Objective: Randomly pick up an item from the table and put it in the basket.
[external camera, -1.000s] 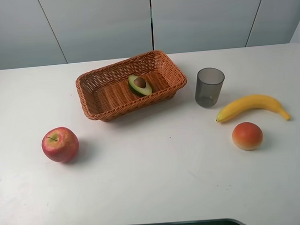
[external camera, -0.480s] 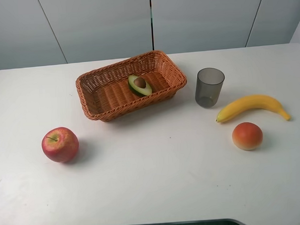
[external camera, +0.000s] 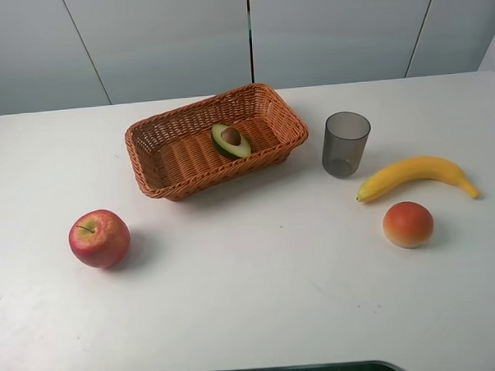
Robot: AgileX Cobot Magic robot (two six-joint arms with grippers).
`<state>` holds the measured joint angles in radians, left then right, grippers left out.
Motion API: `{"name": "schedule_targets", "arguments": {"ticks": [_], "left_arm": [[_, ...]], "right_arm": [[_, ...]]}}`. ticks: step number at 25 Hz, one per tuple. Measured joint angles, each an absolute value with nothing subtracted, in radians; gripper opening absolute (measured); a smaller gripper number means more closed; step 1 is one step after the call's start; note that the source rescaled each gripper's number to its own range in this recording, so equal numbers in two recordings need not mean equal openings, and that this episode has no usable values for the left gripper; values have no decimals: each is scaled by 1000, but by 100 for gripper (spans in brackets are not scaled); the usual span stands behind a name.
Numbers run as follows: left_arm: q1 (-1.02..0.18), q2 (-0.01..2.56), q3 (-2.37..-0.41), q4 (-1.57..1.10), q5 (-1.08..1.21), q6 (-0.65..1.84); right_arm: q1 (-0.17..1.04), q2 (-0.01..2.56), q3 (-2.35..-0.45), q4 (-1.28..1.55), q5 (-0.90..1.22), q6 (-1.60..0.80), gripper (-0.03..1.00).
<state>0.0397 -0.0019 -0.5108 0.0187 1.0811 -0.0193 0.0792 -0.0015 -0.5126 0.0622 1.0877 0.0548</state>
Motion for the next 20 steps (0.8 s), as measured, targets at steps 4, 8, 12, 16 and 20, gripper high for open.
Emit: {"name": "schedule_targets", "arguments": {"ticks": [4, 8, 12, 16, 20], "left_arm": [[40, -2, -511, 19, 1081, -19], [40, -2, -511, 19, 1081, -19], [40, -2, -511, 19, 1081, -19], [40, -2, -511, 19, 1081, -19], [40, -2, -511, 19, 1081, -21]], "right_arm": [[79, -2, -513, 62, 1088, 55, 100], [79, -2, -513, 62, 1088, 55, 100], [79, -2, -513, 62, 1088, 55, 100], [79, -2, -513, 62, 1088, 55, 100], [79, -2, -513, 62, 1088, 55, 100]]}}
